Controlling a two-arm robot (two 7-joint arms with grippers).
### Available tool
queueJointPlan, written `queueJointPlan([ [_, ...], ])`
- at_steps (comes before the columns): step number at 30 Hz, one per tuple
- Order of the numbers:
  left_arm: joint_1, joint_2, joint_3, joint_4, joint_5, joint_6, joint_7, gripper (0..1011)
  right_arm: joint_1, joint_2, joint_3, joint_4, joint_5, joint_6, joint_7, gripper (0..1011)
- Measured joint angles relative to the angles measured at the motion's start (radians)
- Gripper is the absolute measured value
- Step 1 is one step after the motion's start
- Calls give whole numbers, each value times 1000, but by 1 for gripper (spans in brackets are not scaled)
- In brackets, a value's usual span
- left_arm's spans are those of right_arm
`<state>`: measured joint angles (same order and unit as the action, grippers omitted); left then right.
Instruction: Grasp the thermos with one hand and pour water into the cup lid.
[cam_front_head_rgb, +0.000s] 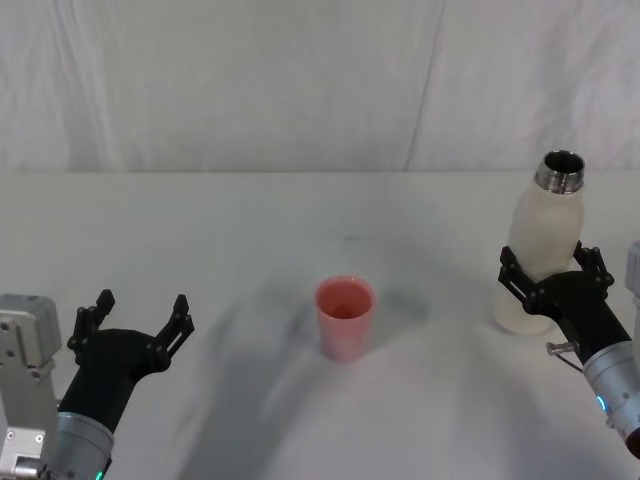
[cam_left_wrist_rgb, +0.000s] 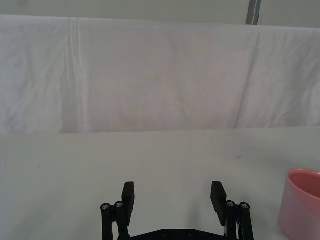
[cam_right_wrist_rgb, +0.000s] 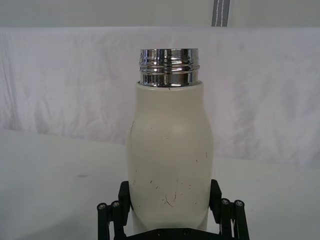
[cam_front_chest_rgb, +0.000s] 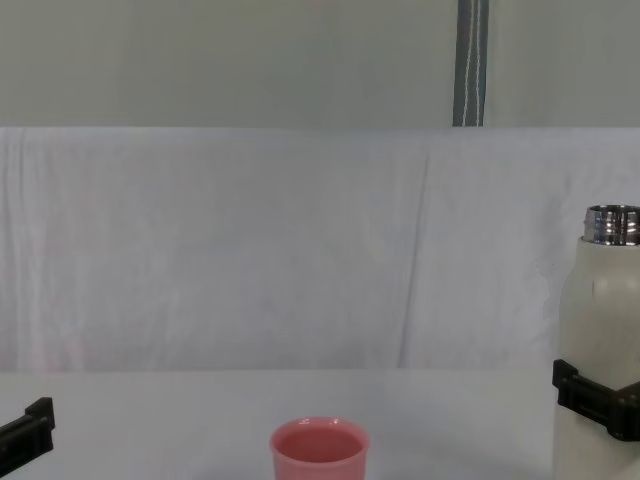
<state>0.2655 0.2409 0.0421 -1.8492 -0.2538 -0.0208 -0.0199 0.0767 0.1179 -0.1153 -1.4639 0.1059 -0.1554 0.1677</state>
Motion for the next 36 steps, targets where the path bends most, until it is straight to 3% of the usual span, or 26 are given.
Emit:
queueJointPlan([
  [36,0,0,0,0,0,0,0,1001,10,-12,3,28,15,-6,-5,950],
])
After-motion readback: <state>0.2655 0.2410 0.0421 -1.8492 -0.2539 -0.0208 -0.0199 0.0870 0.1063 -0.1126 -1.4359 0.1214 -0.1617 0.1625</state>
